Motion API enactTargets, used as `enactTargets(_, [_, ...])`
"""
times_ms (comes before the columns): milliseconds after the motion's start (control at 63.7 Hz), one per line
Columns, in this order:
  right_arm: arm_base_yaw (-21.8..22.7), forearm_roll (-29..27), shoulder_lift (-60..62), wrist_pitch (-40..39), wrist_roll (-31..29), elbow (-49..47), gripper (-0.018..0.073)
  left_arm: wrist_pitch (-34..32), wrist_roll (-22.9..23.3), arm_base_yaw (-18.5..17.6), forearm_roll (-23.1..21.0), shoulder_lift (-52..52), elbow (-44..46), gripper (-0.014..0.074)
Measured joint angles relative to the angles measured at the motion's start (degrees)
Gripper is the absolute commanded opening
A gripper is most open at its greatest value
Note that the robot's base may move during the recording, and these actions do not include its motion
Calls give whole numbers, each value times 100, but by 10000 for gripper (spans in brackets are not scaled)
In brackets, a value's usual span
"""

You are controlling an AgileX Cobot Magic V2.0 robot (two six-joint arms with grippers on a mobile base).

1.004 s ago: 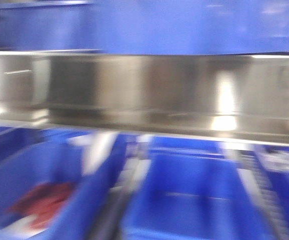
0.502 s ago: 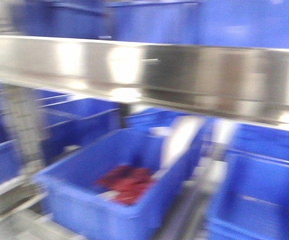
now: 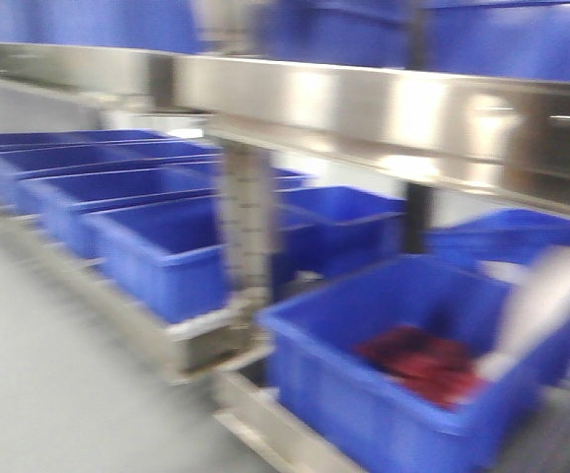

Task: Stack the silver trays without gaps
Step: 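Drive the base away from the shelf holding the tray in both grippers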

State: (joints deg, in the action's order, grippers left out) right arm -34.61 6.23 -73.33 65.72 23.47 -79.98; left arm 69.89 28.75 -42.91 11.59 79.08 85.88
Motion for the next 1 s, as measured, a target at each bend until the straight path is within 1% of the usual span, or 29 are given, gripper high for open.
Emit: enactTargets(1004, [0,0,0,0,0,0,56,0,0,0,0,0,0,-48])
